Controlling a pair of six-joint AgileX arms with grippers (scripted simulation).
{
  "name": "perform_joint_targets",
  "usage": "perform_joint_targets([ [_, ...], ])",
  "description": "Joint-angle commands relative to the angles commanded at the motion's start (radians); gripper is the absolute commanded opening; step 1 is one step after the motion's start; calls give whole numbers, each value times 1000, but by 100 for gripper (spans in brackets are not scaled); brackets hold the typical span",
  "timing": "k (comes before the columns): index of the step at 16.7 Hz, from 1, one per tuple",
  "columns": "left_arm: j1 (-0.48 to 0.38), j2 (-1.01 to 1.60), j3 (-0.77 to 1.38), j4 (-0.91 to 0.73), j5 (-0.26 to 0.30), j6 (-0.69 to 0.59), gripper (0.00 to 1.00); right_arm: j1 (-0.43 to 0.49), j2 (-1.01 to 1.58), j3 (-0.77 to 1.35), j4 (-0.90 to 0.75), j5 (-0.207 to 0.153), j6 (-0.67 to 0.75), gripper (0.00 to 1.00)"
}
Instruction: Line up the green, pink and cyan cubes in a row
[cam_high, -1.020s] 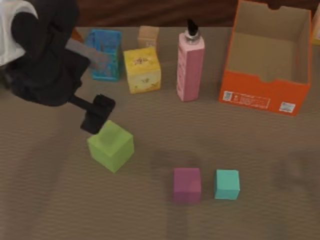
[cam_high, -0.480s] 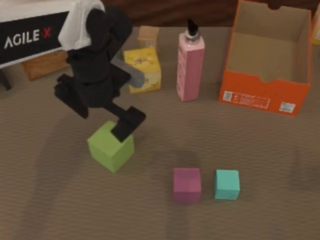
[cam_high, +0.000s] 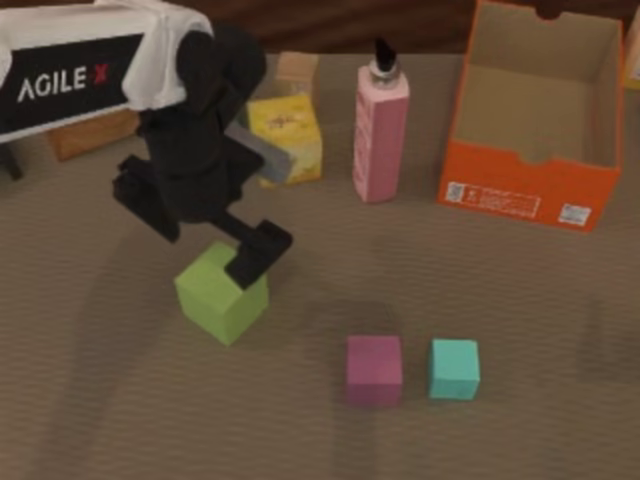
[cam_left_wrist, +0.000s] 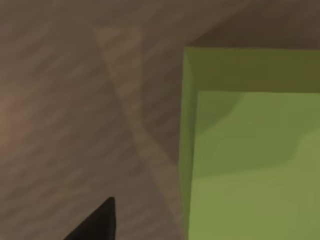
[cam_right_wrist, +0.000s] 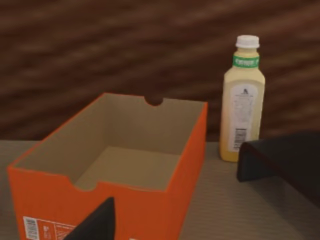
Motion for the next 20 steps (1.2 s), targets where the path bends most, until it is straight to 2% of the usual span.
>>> perform_joint_targets([
  [6, -1, 100, -124, 233, 1, 1, 100, 0, 0, 0, 0, 0, 0, 100],
  [12, -1, 118, -144, 265, 1, 2, 100, 0, 0, 0, 0, 0, 0, 100],
  [20, -1, 118, -144, 265, 1, 2, 40, 0, 0, 0, 0, 0, 0, 100],
])
